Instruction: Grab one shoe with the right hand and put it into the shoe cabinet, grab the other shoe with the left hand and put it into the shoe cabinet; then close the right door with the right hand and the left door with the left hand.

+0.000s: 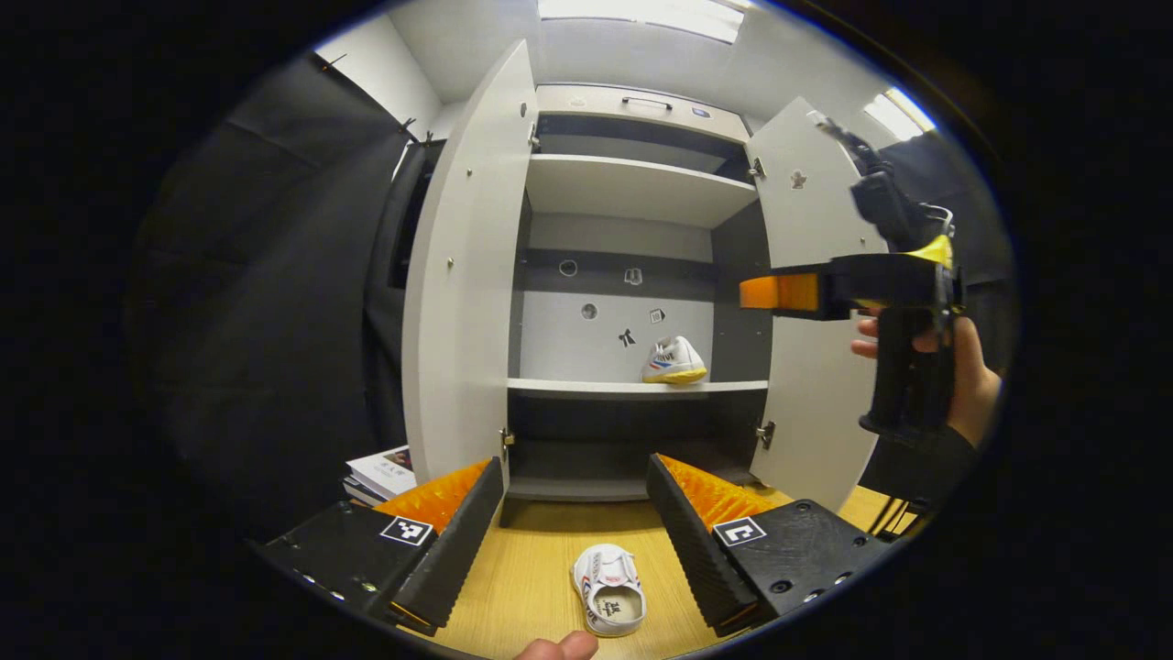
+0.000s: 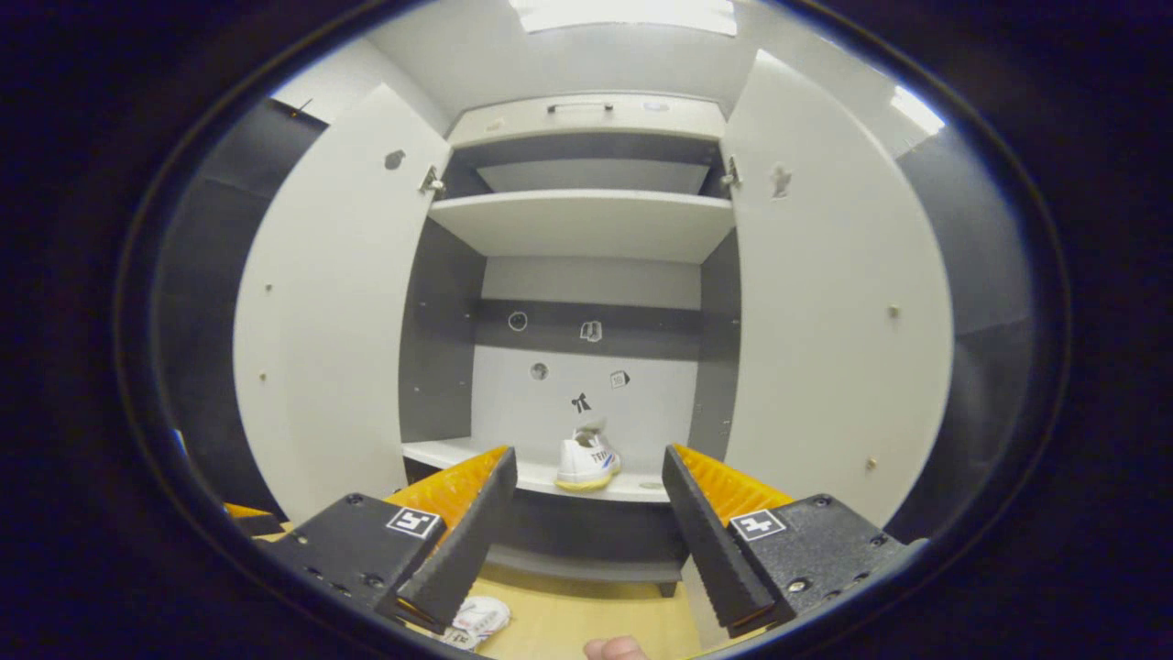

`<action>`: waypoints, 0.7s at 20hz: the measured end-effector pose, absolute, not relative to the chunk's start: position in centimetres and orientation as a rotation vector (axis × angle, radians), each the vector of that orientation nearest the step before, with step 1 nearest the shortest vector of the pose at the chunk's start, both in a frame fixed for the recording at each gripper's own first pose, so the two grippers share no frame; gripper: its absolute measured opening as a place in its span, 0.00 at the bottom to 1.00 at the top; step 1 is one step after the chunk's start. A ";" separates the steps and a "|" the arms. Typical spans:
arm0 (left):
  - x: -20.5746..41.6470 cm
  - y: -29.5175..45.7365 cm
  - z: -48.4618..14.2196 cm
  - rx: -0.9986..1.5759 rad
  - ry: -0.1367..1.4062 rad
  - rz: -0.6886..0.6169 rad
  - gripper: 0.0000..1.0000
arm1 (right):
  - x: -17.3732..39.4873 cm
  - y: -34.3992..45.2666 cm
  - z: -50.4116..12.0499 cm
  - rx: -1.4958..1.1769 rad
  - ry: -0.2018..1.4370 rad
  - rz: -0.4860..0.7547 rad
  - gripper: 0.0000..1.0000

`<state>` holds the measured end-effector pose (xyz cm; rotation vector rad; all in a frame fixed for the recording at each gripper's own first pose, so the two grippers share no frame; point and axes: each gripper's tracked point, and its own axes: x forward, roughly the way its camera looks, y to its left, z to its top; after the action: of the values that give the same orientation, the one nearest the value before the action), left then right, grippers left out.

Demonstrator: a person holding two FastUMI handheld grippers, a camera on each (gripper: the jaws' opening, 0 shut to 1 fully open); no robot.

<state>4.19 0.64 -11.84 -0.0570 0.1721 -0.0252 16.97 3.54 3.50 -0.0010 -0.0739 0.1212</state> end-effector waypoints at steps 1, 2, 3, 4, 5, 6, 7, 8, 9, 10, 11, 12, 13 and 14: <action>4.1 -0.3 -12.9 -0.067 0.203 -0.042 0.95 | 14.9 3.0 2.7 -0.005 -0.081 0.115 1.00; 4.0 -1.6 -14.4 -0.081 0.242 -0.066 0.95 | 13.2 2.5 1.6 -0.015 -0.072 0.117 1.00; 3.7 -2.8 -16.0 -0.098 0.285 -0.092 0.95 | 11.7 2.2 0.4 -0.024 -0.054 0.109 1.00; 3.4 -4.0 -17.4 -0.118 0.322 -0.113 0.95 | 10.7 1.6 -0.7 -0.023 -0.034 0.105 1.00; 3.3 -5.0 -18.9 -0.139 0.356 -0.130 0.95 | 9.8 1.1 -1.5 -0.013 -0.014 0.104 1.00; 3.3 -5.9 -20.3 -0.155 0.388 -0.144 0.95 | 9.2 0.5 -2.4 -0.003 0.009 0.100 1.00; 3.3 -6.2 -21.9 -0.161 0.427 -0.141 0.95 | 8.6 -0.3 -3.4 0.007 0.038 0.097 0.99; 3.1 -6.1 -23.9 -0.162 0.470 -0.129 0.95 | 8.3 -1.1 -4.2 0.015 0.064 0.090 1.00; 2.9 -5.5 -25.7 -0.158 0.506 -0.108 0.95 | 8.1 -2.1 -4.9 0.020 0.084 0.078 1.00; 3.0 -4.9 -27.7 -0.154 0.549 -0.091 0.96 | 7.9 -2.9 -5.4 0.020 0.096 0.067 1.00; 2.9 -4.1 -29.5 -0.146 0.593 -0.069 0.96 | 7.6 -3.8 -5.9 0.021 0.105 0.053 1.00; 2.6 -3.3 -31.1 -0.135 0.631 -0.052 0.96 | 7.5 -4.5 -6.3 0.021 0.111 0.040 1.00; 2.5 -2.4 -32.5 -0.119 0.655 -0.028 0.96 | 7.3 -5.0 -6.6 0.020 0.119 0.031 1.00; 2.4 -1.6 -33.8 -0.104 0.684 -0.004 0.96 | 7.2 -5.4 -6.8 0.021 0.124 0.025 1.00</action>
<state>2.37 -1.62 -33.80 -0.1039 0.6837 -0.0036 7.17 -5.44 -6.83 0.0214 0.1241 0.0253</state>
